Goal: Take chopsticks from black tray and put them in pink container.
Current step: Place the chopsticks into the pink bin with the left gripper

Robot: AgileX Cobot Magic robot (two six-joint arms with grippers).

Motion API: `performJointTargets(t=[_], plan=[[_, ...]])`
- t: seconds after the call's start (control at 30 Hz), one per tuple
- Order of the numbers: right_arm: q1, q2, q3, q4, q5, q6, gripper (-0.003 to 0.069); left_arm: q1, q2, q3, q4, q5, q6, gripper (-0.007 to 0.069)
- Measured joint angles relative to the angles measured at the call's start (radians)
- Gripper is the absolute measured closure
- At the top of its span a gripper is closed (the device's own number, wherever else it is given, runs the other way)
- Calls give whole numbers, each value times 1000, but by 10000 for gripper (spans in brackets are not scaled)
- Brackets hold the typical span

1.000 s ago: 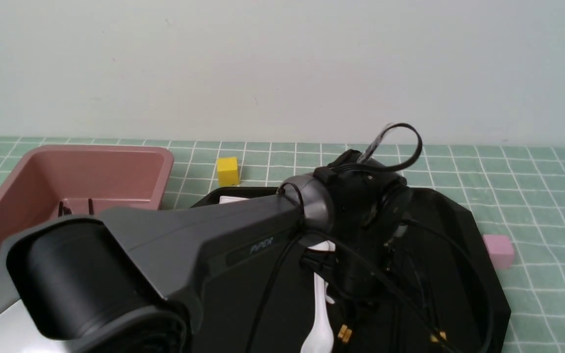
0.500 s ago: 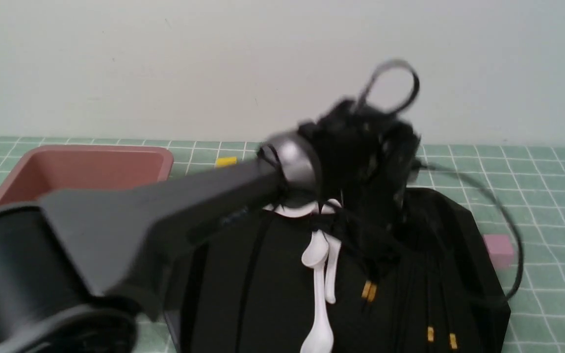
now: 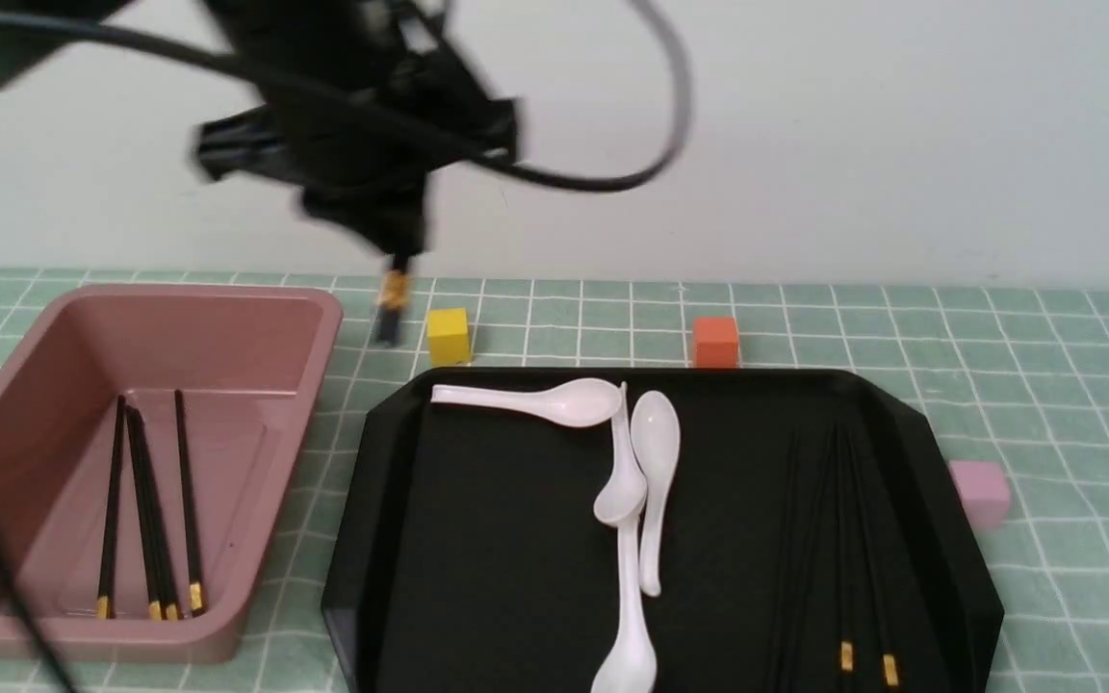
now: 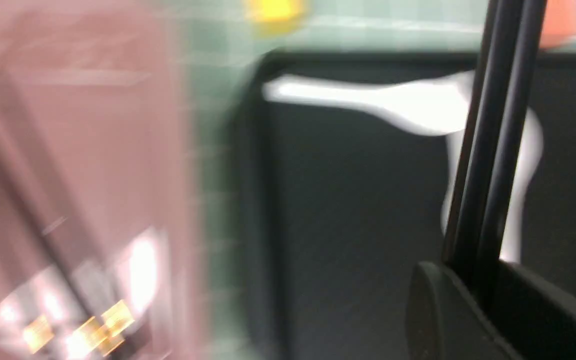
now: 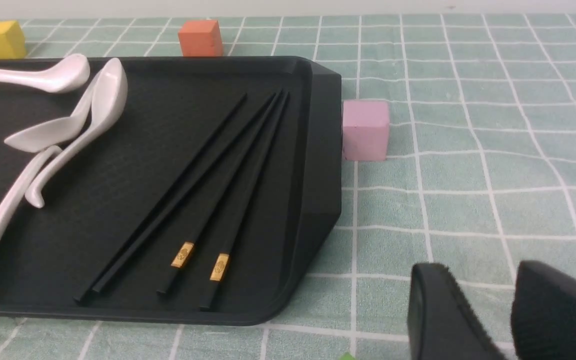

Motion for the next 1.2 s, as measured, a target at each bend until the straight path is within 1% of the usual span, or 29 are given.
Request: performJointTargets(t=[0.07,0.1,0.13,0.2,0.23,0.33,0.4,0.43,0.53,0.73,0.87,0.97,1.0,1.03,1.13,1.2], plan=[[0,0,0,0,0,0,419,67,-51,152,4,3,4,512],[0,0,0,0,0,0,419,85,-66,193,6,0,4,512],[0,0,0,0,0,0,419,120,-81,272,6,-11,4,512],[0,0,0,0,0,0,419,159,-88,355,7,-52,4,512],[0,0,0,0,0,0,419,199,-88,439,10,-126,-4,512],[0,0,0,0,0,0,419,252,-69,555,11,-286,-22,512],[0,0,0,0,0,0,419,268,-59,587,13,-329,-28,512],[0,0,0,0,0,0,419,286,-43,618,16,-391,-33,512],[0,0,0,0,0,0,419,295,-11,631,24,-432,-33,512],[0,0,0,0,0,0,419,296,54,633,26,-451,-34,510],[0,0,0,0,0,0,419,296,63,633,26,-442,-35,459],[0,0,0,0,0,0,419,296,52,633,27,-425,-39,375],[0,0,0,0,0,0,419,296,50,633,27,-423,-39,370],[0,0,0,0,0,0,419,296,33,633,27,-406,-40,335],[0,0,0,0,0,0,419,296,-26,633,24,-360,-4,312],[0,0,0,0,0,0,419,296,-72,633,17,-329,25,325]])
